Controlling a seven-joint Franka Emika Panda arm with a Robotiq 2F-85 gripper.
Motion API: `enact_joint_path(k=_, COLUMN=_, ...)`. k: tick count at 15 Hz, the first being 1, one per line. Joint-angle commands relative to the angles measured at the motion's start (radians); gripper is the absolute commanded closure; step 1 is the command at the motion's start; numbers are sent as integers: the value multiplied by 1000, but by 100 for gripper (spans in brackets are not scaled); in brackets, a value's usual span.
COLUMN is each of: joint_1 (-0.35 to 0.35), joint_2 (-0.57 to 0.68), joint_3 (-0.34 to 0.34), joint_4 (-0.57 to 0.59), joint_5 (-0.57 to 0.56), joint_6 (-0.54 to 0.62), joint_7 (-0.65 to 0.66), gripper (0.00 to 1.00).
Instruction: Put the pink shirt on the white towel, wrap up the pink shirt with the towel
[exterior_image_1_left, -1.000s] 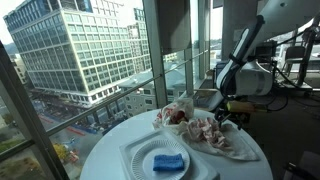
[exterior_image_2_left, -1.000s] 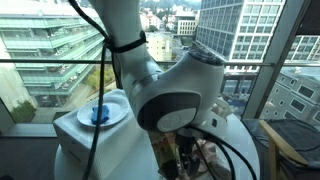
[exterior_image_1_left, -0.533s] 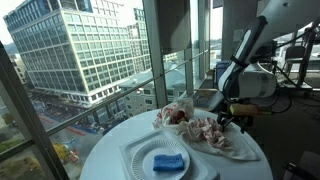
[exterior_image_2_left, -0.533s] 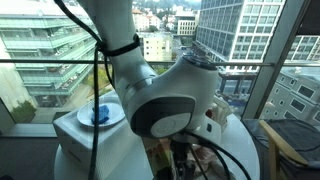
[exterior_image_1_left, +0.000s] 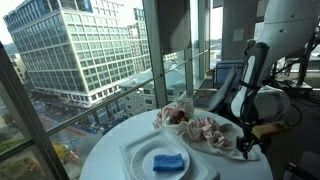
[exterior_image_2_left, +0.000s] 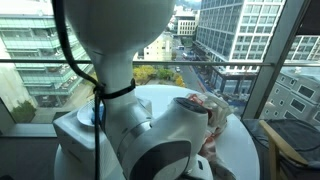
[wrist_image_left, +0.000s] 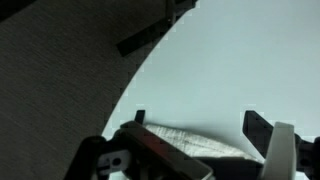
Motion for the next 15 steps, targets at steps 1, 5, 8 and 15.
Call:
enact_joint_path(k=1, joint_1=110, joint_2=84, joint_3=-159, joint_4=-6, joint_5=-178, joint_6=131, joint_7=-3, gripper=0)
enact_joint_path(k=5, joint_1=121, joint_2=146, joint_3=-205, joint_4=-4, joint_5=-252, joint_6=358, joint_7=-51, gripper=0)
enact_joint_path(k=8, joint_1=3, joint_2=150, joint_3=-104, joint_4=-1, joint_5=-243, joint_6=446, joint_7=-90, gripper=0)
enact_joint_path(k=15, joint_1=-315, joint_2=208, joint_3=170, joint_4=37, joint_5=-303, joint_6=465, joint_7=-133, gripper=0)
